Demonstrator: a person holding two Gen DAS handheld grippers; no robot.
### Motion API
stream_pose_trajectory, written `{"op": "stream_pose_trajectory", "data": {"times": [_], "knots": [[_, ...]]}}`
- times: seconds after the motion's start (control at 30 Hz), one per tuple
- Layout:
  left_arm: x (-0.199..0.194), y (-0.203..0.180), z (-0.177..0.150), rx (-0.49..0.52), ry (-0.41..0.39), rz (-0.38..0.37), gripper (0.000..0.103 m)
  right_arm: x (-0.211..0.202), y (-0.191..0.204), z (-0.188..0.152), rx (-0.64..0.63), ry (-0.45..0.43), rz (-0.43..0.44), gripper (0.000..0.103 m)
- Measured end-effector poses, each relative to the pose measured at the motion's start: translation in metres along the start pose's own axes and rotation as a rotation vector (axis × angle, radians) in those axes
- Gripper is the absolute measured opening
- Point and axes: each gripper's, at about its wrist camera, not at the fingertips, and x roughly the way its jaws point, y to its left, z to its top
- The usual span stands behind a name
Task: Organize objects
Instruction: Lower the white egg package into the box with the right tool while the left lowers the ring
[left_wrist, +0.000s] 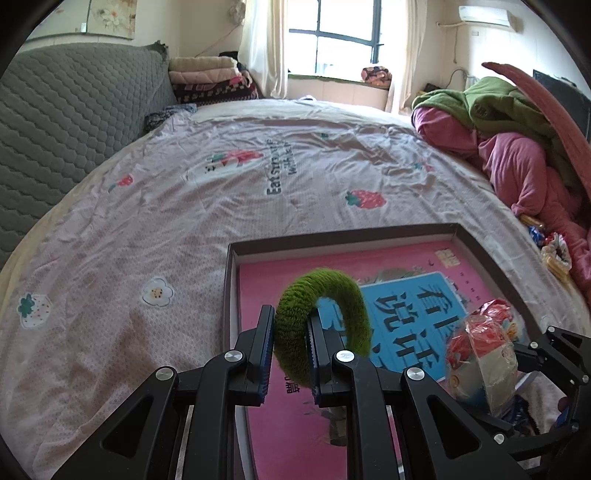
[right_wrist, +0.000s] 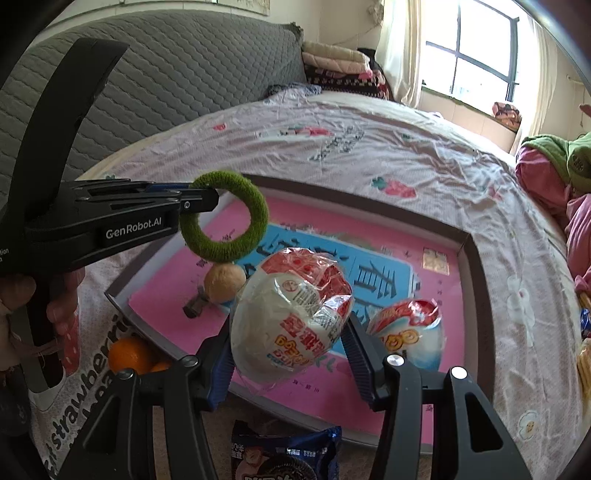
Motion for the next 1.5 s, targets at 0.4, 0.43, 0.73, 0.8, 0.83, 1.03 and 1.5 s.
{"op": "stream_pose_trajectory", "data": {"times": [0.4,0.43,0.73,0.8,0.83,1.03,1.5], "knots": [[0.011,-0.008,-0.008,0.032,0.035,-0.012,0.017,0.017,-0.005,-0.006,0.037,0.068,-0.016,0.055],[0.011,-0.009,-0.008,0.034,0.037,-0.013,0.017,0.019,-0.006,-0.007,0.04,0.074,-0.017,0.055],[0.02,-0.01,-0.015,0.041,0.066,-0.004,0.018,0.02,-0.007,-0.006,0.047,0.086,-0.022,0.055],[0.021,-0.011,-0.016,0.049,0.068,-0.004,0.018,0.019,-0.006,-0.006,0.037,0.084,-0.03,0.055],[0.021,-0.012,-0.016,0.051,0.067,-0.004,0.018,0.02,-0.006,-0.006,0.037,0.084,-0.031,0.055],[0.021,-0.011,-0.018,0.05,0.075,-0.007,0.018,0.02,-0.008,-0.006,0.057,0.088,-0.022,0.055],[0.028,-0.015,-0.023,0.069,0.091,-0.008,0.018,0.019,-0.011,-0.007,0.059,0.092,-0.033,0.057]]}}
